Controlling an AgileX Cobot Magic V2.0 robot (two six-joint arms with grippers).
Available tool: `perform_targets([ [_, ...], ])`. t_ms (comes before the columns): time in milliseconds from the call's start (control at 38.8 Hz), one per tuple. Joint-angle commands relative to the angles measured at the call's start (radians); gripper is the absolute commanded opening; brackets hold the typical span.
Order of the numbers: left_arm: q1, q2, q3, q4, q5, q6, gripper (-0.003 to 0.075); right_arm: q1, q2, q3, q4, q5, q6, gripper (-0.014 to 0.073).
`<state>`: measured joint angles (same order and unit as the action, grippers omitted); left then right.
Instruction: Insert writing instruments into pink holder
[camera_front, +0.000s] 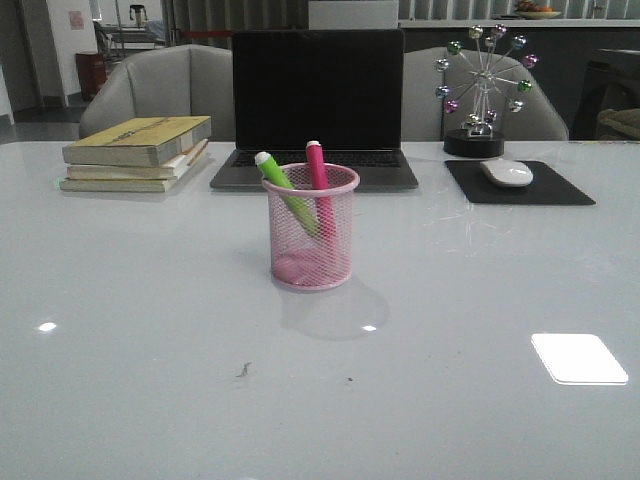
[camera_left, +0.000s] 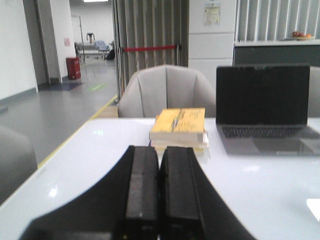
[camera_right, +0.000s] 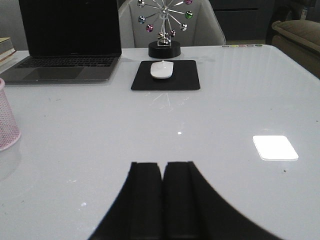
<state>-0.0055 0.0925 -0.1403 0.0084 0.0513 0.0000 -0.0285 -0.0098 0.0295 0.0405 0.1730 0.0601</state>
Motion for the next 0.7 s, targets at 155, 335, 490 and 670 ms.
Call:
perform_targets([
  [155,-0.005,-0.038,0.129,-0.008,-0.193,-0.014,0.0092,0.0,-0.019,0.002,-0.002,-0.082,-0.004,0.0029],
  [335,-0.005,-0.123,0.148,-0.008,-0.148,-0.014,0.0092,0.0,-0.019,0.002,-0.002,-0.082,-0.004,0.0029],
  [490,-0.005,-0.119,0.149,-0.016,-0.134,-0.014,0.0092,0.0,-0.019,0.002,-0.002,-0.082,-0.004,0.0029],
  [670,-0.005,-0.119,0.149,-0.018,-0.134,-0.014,0.0092,0.0,-0.019,0.002,-0.002,-0.082,-0.004,0.0029],
])
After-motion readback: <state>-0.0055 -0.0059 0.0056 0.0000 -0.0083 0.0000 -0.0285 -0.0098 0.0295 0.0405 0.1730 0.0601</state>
